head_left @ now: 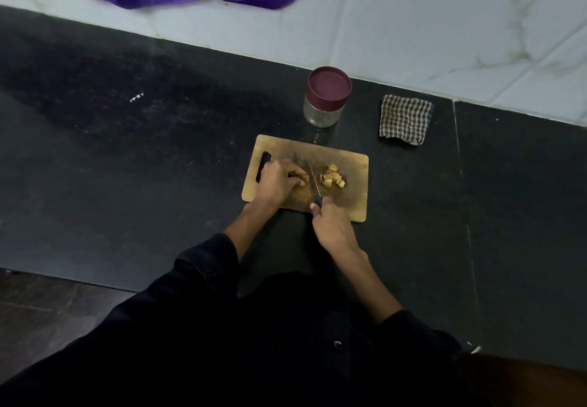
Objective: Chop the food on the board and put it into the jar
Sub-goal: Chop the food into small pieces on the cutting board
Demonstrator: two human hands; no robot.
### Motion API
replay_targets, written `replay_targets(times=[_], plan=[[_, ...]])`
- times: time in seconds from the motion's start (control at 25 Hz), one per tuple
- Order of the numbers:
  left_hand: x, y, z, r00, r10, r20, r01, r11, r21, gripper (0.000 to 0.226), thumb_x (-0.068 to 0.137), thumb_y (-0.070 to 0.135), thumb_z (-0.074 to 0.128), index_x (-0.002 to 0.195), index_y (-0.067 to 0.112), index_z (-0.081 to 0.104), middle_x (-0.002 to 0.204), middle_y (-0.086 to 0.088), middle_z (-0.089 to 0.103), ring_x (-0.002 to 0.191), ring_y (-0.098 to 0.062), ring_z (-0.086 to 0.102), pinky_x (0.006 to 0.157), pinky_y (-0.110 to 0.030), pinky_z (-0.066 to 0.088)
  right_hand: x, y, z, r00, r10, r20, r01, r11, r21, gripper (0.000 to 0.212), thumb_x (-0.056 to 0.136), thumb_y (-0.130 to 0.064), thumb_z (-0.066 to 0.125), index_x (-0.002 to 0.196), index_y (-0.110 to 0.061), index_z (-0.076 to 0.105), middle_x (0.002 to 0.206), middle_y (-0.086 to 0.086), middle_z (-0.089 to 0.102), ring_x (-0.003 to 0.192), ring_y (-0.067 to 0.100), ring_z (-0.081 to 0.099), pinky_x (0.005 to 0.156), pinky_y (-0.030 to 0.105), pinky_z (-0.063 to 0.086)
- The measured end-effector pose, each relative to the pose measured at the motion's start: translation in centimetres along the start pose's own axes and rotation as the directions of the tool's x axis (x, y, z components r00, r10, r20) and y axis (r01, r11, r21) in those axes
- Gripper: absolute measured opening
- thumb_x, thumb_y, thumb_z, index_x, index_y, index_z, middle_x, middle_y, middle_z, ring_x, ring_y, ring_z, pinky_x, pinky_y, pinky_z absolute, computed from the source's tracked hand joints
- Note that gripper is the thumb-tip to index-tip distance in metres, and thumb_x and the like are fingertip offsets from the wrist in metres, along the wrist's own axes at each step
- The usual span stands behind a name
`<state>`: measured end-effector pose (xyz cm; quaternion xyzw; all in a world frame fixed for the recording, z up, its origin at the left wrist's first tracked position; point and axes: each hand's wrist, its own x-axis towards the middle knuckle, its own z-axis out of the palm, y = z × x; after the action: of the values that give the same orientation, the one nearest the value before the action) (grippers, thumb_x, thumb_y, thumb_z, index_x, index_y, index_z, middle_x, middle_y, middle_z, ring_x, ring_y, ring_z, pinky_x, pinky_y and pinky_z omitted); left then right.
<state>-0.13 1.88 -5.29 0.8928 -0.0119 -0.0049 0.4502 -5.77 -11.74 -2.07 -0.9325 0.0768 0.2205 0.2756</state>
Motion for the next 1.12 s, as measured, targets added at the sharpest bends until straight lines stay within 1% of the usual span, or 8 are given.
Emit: replay_targets(times=[0.16,0.28,0.44,0.52,0.6,0.76,0.92,1.12], plan=[[0.0,0.2,-0.2,1.000,-0.011,0.014,0.011,1.000,-0.003,0.017,0.074,-0.002,0.074,0.089,0.005,0.074,0.098,-0.006,0.072,0.092,-0.013,0.066,0.088,-0.026,0.052,0.1,-0.2,0.1,1.000,-0.013,-0.016,0.012,0.999,-0.043,0.024,0.105,-0.030,0.039,0.114,-0.009,0.048,0.095,0.006,0.055,0.091,0.025,0.058,0.074,0.042,0.048],[0.0,0.3,-0.2,1.000,-0.013,0.019,0.013,1.000,-0.003,0.017,0.075,-0.002,0.073,0.090,0.005,0.074,0.100,-0.006,0.071,0.094,-0.012,0.065,0.088,-0.021,0.050,-0.1,-0.3,0.5,0.999,-0.020,-0.040,0.016,0.996,-0.092,0.021,0.104,-0.028,0.040,0.114,-0.010,0.047,0.096,0.008,0.058,0.089,0.025,0.060,0.070,0.039,0.047],[0.0,0.2,-0.1,1.000,-0.021,0.012,0.021,1.000,-0.002,0.017,0.075,-0.001,0.073,0.090,0.006,0.074,0.098,-0.004,0.071,0.091,-0.008,0.064,0.083,-0.013,0.047,0.3,-0.6,0.9,0.999,-0.020,-0.046,0.015,0.995,-0.103,0.020,0.104,-0.027,0.040,0.113,-0.010,0.047,0.101,0.011,0.062,0.092,0.028,0.063,0.072,0.041,0.051],[0.1,0.1,-0.1,1.000,-0.015,0.010,0.015,1.000,-0.008,0.016,0.074,-0.001,0.074,0.089,0.006,0.074,0.097,-0.005,0.072,0.091,-0.009,0.064,0.085,-0.018,0.050,0.6,-0.7,0.9,0.999,-0.015,-0.044,0.011,0.995,-0.101,0.020,0.104,-0.026,0.040,0.113,-0.010,0.047,0.100,0.011,0.063,0.090,0.027,0.064,0.072,0.041,0.052],[0.1,0.1,-0.1,1.000,-0.010,0.006,0.010,1.000,-0.014,0.016,0.073,-0.001,0.074,0.088,0.006,0.074,0.097,-0.005,0.072,0.092,-0.011,0.065,0.088,-0.022,0.051,0.8,-0.9,0.9,0.999,-0.007,-0.040,0.003,0.994,-0.105,0.020,0.104,-0.026,0.040,0.114,-0.010,0.048,0.101,0.011,0.063,0.090,0.027,0.064,0.069,0.039,0.050],[0.2,0.0,0.0,1.000,0.006,0.008,-0.006,1.000,0.001,0.016,0.072,-0.001,0.075,0.086,0.007,0.075,0.094,-0.004,0.072,0.089,-0.010,0.066,0.088,-0.023,0.051,1.4,-1.4,0.8,1.000,0.009,-0.011,-0.010,0.993,-0.119,0.022,0.103,-0.024,0.043,0.116,-0.008,0.050,0.107,0.013,0.064,0.096,0.028,0.064,0.074,0.039,0.051],[0.1,0.0,-0.2,1.000,0.019,0.009,-0.019,1.000,0.000,0.014,0.072,0.000,0.075,0.084,0.007,0.075,0.090,-0.004,0.072,0.085,-0.011,0.067,0.085,-0.025,0.054,2.7,-2.7,0.3,0.997,0.069,0.036,-0.062,0.985,-0.162,0.028,0.100,-0.019,0.045,0.123,-0.006,0.052,0.119,0.015,0.061,0.108,0.032,0.061,0.084,0.042,0.049],[0.1,0.1,-0.2,1.000,0.005,0.007,-0.005,1.000,-0.003,0.015,0.073,0.000,0.075,0.086,0.007,0.075,0.093,-0.004,0.072,0.087,-0.010,0.067,0.086,-0.024,0.053,2.9,-1.9,0.2,0.999,0.046,0.018,-0.044,0.993,-0.110,0.027,0.103,-0.026,0.043,0.119,-0.008,0.055,0.114,0.014,0.063,0.103,0.030,0.062,0.082,0.041,0.049]])
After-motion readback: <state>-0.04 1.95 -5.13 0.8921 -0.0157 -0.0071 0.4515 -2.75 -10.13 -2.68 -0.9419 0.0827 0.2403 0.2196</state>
